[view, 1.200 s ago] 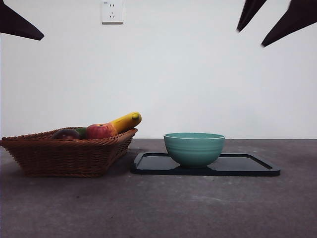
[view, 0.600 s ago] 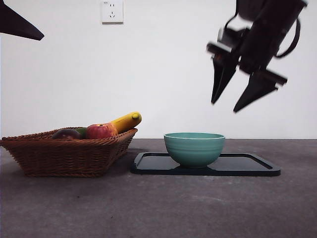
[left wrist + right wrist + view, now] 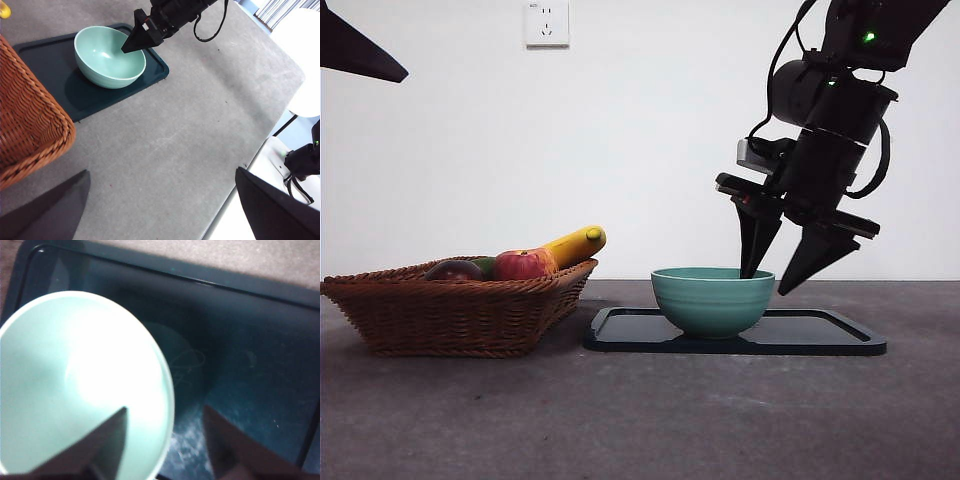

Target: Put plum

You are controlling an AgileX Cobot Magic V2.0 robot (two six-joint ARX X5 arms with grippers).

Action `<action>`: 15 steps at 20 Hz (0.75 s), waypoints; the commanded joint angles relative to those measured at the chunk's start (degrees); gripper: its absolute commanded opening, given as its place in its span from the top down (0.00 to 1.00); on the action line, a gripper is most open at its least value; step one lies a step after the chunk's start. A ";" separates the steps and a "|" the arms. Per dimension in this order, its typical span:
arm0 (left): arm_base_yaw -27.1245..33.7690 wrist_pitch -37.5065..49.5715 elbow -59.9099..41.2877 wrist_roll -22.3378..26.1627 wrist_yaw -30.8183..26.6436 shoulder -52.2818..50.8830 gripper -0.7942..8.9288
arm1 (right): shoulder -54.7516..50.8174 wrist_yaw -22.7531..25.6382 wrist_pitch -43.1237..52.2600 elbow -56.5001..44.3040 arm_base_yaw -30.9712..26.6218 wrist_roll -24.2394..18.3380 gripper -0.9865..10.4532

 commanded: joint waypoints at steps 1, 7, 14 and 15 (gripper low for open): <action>-0.28 0.28 0.48 0.70 0.50 0.31 0.44 | 1.14 0.66 1.31 1.31 0.28 -0.57 0.84; -0.26 0.28 0.48 0.70 0.50 0.31 0.44 | 1.14 1.25 1.66 1.31 0.28 -0.59 0.91; -0.26 0.31 0.48 0.70 0.50 0.31 0.44 | -6.47 1.57 1.33 1.44 0.28 -0.74 0.91; -0.26 0.28 0.48 0.68 0.50 0.31 0.44 | -8.72 1.55 0.52 1.44 0.28 -1.20 0.91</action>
